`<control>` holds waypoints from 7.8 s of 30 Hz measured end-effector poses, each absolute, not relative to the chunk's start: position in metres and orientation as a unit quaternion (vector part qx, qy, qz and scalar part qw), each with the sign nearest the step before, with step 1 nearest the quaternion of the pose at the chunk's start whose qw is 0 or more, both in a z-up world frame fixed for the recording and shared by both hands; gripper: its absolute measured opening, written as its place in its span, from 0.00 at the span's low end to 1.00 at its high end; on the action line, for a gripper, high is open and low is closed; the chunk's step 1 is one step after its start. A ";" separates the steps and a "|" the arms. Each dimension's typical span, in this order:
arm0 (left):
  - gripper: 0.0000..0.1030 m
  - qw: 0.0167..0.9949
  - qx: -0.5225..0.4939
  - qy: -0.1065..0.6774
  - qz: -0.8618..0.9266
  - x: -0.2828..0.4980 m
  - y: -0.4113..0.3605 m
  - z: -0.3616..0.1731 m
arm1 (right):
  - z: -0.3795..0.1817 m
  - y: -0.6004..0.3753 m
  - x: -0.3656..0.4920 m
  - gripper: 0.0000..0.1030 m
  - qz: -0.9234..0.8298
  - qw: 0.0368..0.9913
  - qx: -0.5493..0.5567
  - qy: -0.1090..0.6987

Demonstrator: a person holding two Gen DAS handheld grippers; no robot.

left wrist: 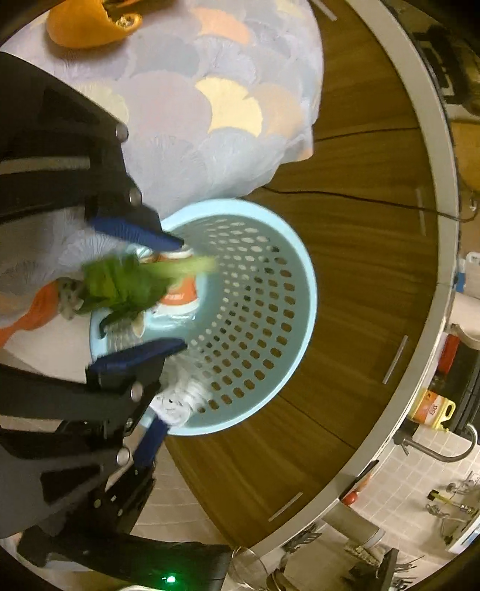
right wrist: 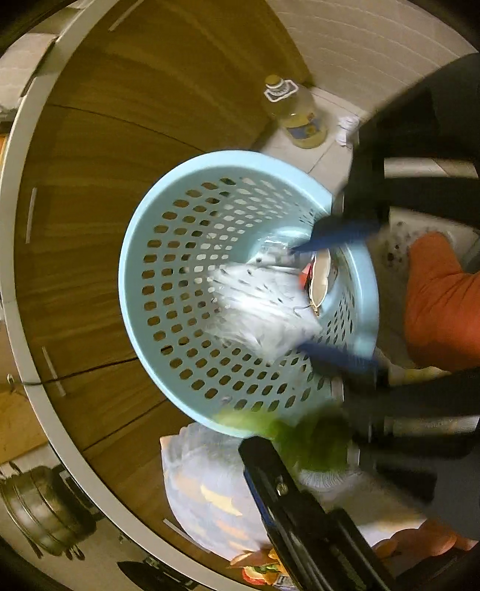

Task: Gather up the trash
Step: 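Carry the napkin and bok choy over the blue basket and release both, then move both open grippers back toward the remaining trash on the table, then grasp the orange peel and bread crust with the right gripper, then grasp the green vegetable leaves with the left gripper while the right holds the crust, then carry the leaves and crust over the blue basket and release both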

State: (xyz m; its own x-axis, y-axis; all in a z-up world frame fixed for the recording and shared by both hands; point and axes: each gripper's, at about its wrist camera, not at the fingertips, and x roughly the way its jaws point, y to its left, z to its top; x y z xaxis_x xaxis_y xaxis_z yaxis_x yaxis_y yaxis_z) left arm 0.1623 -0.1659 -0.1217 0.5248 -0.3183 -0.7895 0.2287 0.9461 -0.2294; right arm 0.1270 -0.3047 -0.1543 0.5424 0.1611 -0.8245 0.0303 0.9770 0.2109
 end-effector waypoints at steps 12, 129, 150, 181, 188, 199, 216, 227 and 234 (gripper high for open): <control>0.50 0.888 -0.055 0.427 -0.163 0.135 -0.150 -0.089 | -0.122 -0.291 0.110 0.49 0.058 0.891 0.092 0.440; 0.56 0.901 -0.214 0.374 -0.044 -0.002 0.084 -0.085 | -0.113 -0.114 -0.069 0.61 0.440 0.774 -0.102 0.443; 0.56 0.907 -0.238 0.346 -0.005 -0.029 0.129 -0.074 | -0.135 -0.010 -0.062 0.79 0.314 0.840 -0.100 0.432; 0.51 0.896 -0.169 0.409 0.040 0.102 0.069 -0.087 | -0.088 -0.108 0.023 0.29 0.255 0.896 -0.022 0.364; 0.29 0.897 -0.166 0.405 0.064 0.115 0.069 -0.095 | -0.091 -0.111 0.032 0.29 0.253 0.895 -0.016 0.366; 0.07 0.924 -0.192 0.331 -0.018 0.045 0.066 -0.065 | -0.076 -0.113 0.025 0.28 0.276 0.901 -0.008 0.335; 0.05 0.941 -0.175 0.279 -0.083 0.025 0.032 -0.007 | -0.048 -0.161 0.034 0.28 0.233 0.924 0.025 0.302; 0.05 0.937 -0.144 0.277 -0.155 0.059 -0.026 0.018 | -0.059 -0.236 0.060 0.28 0.158 0.934 0.069 0.313; 0.04 0.914 -0.119 0.333 -0.199 0.108 -0.095 -0.019 | -0.104 -0.284 0.091 0.29 0.094 0.919 0.092 0.371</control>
